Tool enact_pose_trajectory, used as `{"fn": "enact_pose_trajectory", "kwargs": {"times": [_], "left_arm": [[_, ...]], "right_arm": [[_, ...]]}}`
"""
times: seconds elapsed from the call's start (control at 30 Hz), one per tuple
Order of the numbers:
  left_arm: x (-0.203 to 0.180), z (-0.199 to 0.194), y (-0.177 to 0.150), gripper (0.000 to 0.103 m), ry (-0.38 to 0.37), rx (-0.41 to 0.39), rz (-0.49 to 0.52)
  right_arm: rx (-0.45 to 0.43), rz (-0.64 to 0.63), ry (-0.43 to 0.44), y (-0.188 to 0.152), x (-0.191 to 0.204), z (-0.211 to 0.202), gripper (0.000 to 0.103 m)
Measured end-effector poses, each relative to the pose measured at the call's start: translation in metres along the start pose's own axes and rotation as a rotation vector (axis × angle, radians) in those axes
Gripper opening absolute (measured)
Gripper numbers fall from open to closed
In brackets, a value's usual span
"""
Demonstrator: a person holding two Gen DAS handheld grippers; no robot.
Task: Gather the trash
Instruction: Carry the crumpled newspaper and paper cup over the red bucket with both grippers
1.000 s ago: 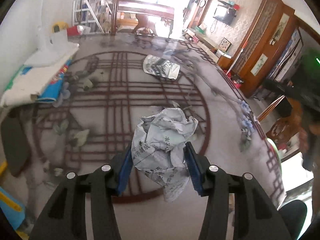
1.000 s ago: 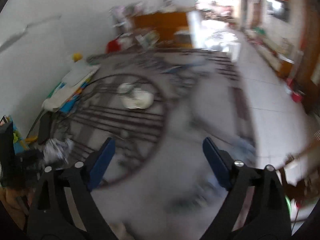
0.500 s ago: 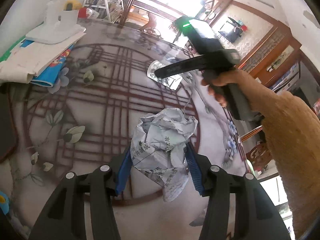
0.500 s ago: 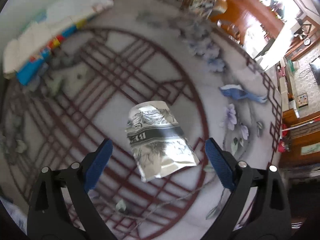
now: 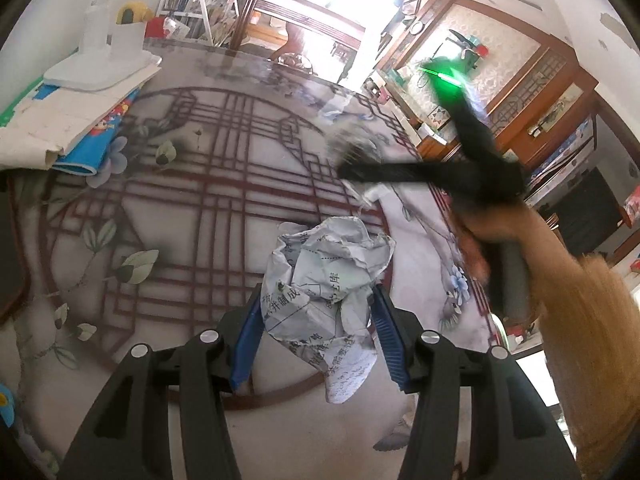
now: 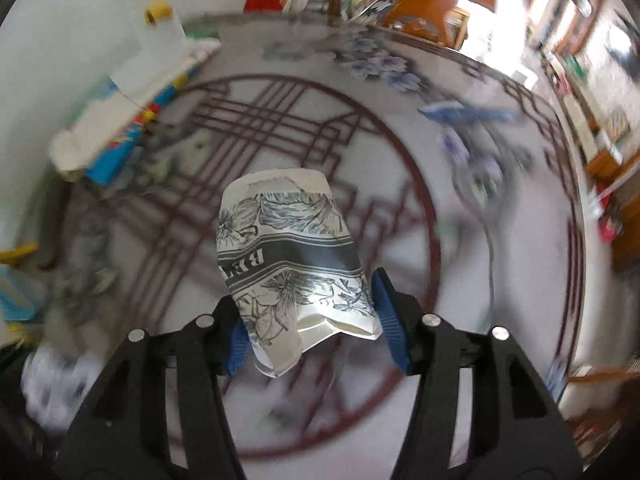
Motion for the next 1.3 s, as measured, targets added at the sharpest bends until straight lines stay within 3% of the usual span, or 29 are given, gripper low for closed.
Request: {"fn": "enact_pose_trajectory", "kwargs": {"times": [0.27, 0.37, 0.47, 0.73, 0.97, 1.3], "left_arm": [[-0.018, -0.005, -0.004, 0.05, 0.063, -0.026, 0.092], [-0.027, -0.004, -0.01, 0.05, 0.123, -0.038, 0.159], [-0.037, -0.006, -0.014, 0.05, 0.138, -0.042, 0.193], [-0.102, -0.028, -0.037, 0.05, 0.122, -0.126, 0.291], [-0.15, -0.016, -0.077, 0.05, 0.078, -0.075, 0.322], [-0.205, -0.012, -0.097, 0.05, 0.017, -0.04, 0.381]], "right_arm": [[-0.067, 0.231, 0.097, -0.126, -0.019, -0.059, 0.055], [-0.124, 0.3, 0.082, -0.167, -0.026, -0.082, 0.055], [-0.17, 0.345, 0.084, -0.194, -0.029, -0.1, 0.055], [-0.238, 0.382, 0.049, -0.245, -0.037, -0.139, 0.055], [-0.257, 0.38, 0.024, -0.28, -0.043, -0.159, 0.055], [-0.317, 0.462, 0.041, -0.316, -0.07, -0.183, 0.056]]}}
Point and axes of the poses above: each gripper's, at about its wrist camera, not at the fingertips, and z roughly the way its jaws point, x to its left, y to its top, the point moved 9 cm from there along z, roughly the way its jaws point, and after that the axes turned 7 degrees about x, right-handed, at the moved point
